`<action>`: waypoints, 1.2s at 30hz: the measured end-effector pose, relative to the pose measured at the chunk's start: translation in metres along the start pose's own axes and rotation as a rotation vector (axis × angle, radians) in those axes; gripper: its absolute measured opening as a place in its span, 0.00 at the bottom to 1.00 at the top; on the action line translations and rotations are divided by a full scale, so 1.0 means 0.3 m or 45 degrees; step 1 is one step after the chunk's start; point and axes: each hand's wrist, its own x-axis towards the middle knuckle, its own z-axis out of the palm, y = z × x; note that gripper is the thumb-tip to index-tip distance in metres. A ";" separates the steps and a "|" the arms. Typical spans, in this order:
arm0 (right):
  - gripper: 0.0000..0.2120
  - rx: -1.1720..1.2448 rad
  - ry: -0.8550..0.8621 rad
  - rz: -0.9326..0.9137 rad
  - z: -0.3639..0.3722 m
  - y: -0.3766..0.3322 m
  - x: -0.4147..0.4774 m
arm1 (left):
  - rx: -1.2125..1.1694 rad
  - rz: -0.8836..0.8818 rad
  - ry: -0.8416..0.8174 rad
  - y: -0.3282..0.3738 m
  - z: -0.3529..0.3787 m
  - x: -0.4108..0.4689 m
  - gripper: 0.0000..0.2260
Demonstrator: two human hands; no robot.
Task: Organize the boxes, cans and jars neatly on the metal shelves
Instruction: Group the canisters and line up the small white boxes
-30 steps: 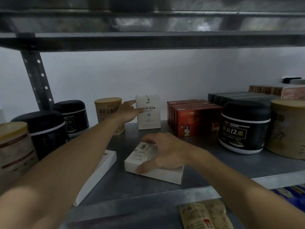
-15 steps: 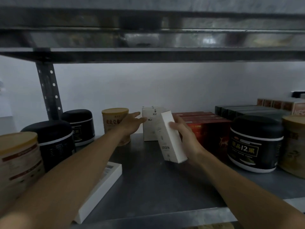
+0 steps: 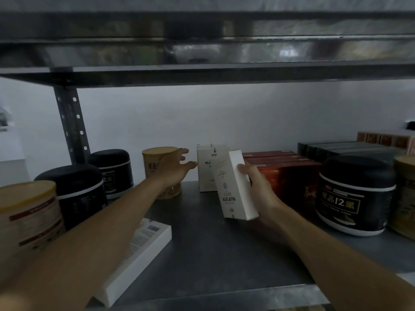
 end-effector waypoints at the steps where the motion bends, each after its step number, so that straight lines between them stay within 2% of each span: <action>1: 0.08 0.000 0.002 -0.007 0.000 -0.003 0.000 | 0.019 0.034 0.044 0.011 -0.007 -0.013 0.25; 4: 0.07 -0.029 -0.024 -0.015 -0.005 -0.014 -0.001 | -0.026 0.237 0.054 0.062 -0.038 -0.053 0.26; 6: 0.08 -0.024 -0.093 0.008 -0.015 -0.020 -0.004 | -0.055 0.385 -0.141 0.103 -0.064 -0.092 0.32; 9: 0.20 0.058 -0.268 0.084 -0.032 -0.022 -0.004 | 0.034 0.545 -0.414 0.154 -0.084 -0.157 0.37; 11: 0.26 0.079 -0.363 0.108 -0.030 -0.030 -0.006 | 0.018 0.541 -0.466 0.168 -0.079 -0.187 0.34; 14: 0.26 0.104 -0.416 0.126 -0.019 -0.042 -0.008 | -0.100 0.487 -0.423 0.167 -0.071 -0.214 0.26; 17: 0.28 0.152 -0.391 0.101 -0.023 -0.037 -0.008 | -0.115 0.482 -0.342 0.152 -0.078 -0.234 0.22; 20: 0.35 0.322 -0.459 0.068 -0.046 -0.013 -0.013 | -0.250 0.371 -0.163 0.127 -0.104 -0.263 0.20; 23: 0.38 0.353 -0.518 -0.073 -0.040 0.001 -0.025 | -0.469 0.216 0.047 0.105 -0.120 -0.297 0.18; 25: 0.34 0.341 -0.359 -0.173 -0.006 -0.001 -0.019 | -0.624 0.079 0.082 0.098 -0.118 -0.326 0.21; 28: 0.24 0.420 -0.100 -0.204 0.043 -0.015 -0.009 | -0.742 -0.043 -0.006 0.088 -0.115 -0.372 0.26; 31: 0.19 0.464 -0.080 -0.185 0.058 -0.012 0.004 | -0.494 -0.057 -0.101 0.064 -0.129 -0.417 0.21; 34: 0.18 0.373 -0.080 -0.190 0.057 -0.005 0.011 | -0.162 -0.006 -0.093 0.038 -0.157 -0.441 0.20; 36: 0.17 0.273 -0.064 -0.222 0.056 -0.001 0.018 | -0.083 -0.009 -0.056 0.035 -0.171 -0.438 0.19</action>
